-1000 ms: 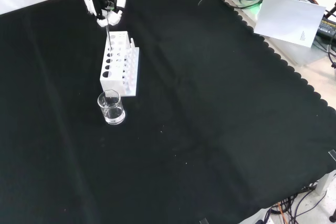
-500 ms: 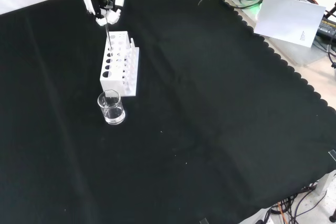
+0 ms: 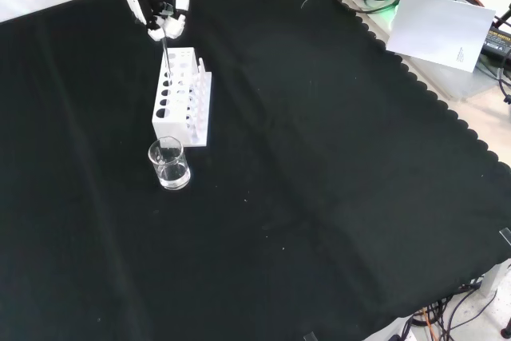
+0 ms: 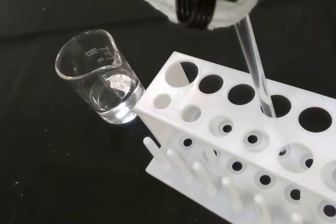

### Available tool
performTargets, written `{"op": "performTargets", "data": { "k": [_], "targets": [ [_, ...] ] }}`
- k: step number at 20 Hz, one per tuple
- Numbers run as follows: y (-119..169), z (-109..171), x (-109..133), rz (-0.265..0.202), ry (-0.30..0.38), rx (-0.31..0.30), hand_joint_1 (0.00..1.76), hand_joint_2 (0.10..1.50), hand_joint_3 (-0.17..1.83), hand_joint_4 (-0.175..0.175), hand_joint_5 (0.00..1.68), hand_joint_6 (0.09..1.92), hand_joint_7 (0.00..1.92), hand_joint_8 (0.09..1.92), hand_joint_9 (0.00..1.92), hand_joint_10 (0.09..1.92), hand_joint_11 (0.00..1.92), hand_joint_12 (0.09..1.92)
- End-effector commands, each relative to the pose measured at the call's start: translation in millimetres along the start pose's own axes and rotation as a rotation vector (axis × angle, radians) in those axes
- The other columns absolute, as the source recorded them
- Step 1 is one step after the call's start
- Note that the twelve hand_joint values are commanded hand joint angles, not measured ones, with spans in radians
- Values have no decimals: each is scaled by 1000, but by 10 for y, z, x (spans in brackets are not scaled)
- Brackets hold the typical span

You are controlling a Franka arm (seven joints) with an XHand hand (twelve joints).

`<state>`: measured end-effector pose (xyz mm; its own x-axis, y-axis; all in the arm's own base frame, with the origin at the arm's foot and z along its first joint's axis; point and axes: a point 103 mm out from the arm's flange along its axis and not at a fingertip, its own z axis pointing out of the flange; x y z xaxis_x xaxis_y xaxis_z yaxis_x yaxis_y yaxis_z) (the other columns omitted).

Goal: Put the glass rod back on the white test tube rack.

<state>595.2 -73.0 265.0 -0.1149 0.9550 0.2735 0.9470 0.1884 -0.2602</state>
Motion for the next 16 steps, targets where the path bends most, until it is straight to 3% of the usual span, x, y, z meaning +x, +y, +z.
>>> {"op": "performTargets", "data": {
  "k": [1,4,6,10,16],
  "targets": [
    [-10,-1,-17,-7,15,22,1316,849,277,-175,1171,512,1425,473,1873,441,1391,924],
    [-21,-19,-23,3,14,26,1338,503,762,-175,1017,711,1417,412,1887,410,1434,873],
    [-25,-33,-25,2,13,22,1327,409,897,-175,951,785,1360,484,1894,399,1449,861],
    [40,-156,64,51,-35,64,1334,379,926,-175,895,816,1279,564,1903,411,1463,858],
    [23,-163,60,19,-8,29,1342,371,926,-175,878,817,1239,609,1915,462,1478,848]
  ]
}}
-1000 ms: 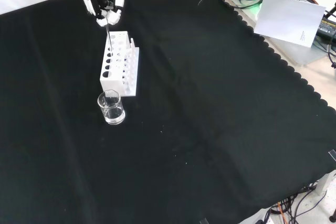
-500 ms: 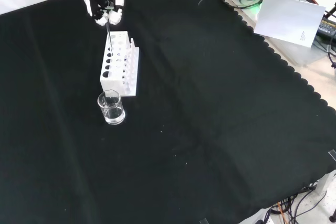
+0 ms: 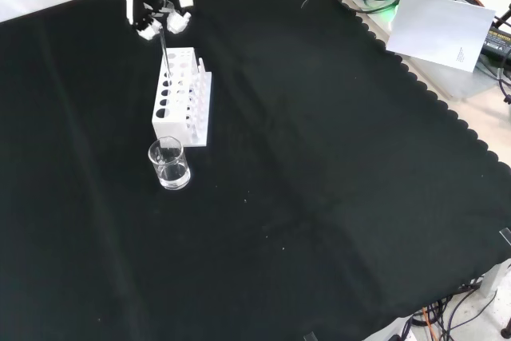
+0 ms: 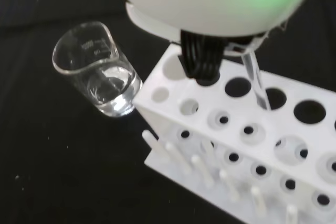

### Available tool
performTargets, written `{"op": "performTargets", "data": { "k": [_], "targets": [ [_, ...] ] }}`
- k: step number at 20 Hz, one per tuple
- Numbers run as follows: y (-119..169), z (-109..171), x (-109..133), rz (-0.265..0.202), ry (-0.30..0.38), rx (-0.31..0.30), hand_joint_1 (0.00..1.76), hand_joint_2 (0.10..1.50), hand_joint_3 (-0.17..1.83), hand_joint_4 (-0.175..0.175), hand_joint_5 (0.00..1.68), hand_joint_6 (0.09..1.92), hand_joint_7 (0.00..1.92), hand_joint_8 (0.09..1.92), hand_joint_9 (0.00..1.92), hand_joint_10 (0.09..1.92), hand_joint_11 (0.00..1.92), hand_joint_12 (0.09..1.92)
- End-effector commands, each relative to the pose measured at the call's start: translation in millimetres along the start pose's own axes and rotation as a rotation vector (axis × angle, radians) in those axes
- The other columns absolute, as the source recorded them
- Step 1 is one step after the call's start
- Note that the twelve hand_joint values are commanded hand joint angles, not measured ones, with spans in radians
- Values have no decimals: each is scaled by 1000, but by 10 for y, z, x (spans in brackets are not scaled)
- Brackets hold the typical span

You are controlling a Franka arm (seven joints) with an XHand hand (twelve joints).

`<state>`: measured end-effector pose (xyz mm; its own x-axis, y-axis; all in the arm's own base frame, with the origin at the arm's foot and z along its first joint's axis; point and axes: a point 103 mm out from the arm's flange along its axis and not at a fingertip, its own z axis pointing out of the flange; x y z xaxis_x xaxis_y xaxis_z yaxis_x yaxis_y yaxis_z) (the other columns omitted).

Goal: Put the glass rod back on the white test tube rack.

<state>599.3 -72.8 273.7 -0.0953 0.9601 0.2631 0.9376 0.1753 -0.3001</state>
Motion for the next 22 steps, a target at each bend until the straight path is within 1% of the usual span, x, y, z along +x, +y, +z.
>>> {"op": "performTargets", "data": {
  "k": [1,5,9,12,15,19,20,22],
  "targets": [
    [12,-68,50,-6,-7,-6,1344,370,925,-175,878,816,1237,610,1917,466,1478,848],
    [-18,-61,19,-9,4,-24,1350,375,912,-175,881,804,1229,618,1907,505,1479,846],
    [-1,-60,47,-6,0,-25,1355,375,908,-175,880,800,1223,619,1904,519,1478,846],
    [-12,-68,40,-13,5,-35,1359,375,907,-175,880,798,1221,619,1902,524,1476,846],
    [-113,-101,-46,-20,9,-50,1360,375,906,-175,880,797,1220,619,1901,528,1475,846],
    [-233,-193,-97,-21,11,-59,1362,375,905,-175,879,796,1219,619,1901,533,1474,847],
    [-154,-186,-16,-21,-8,-43,1362,375,905,-175,879,796,1219,619,1900,534,1474,847],
    [-120,-192,25,-14,-9,-47,1363,375,905,-175,879,795,1218,619,1899,537,1474,848]
  ]
}}
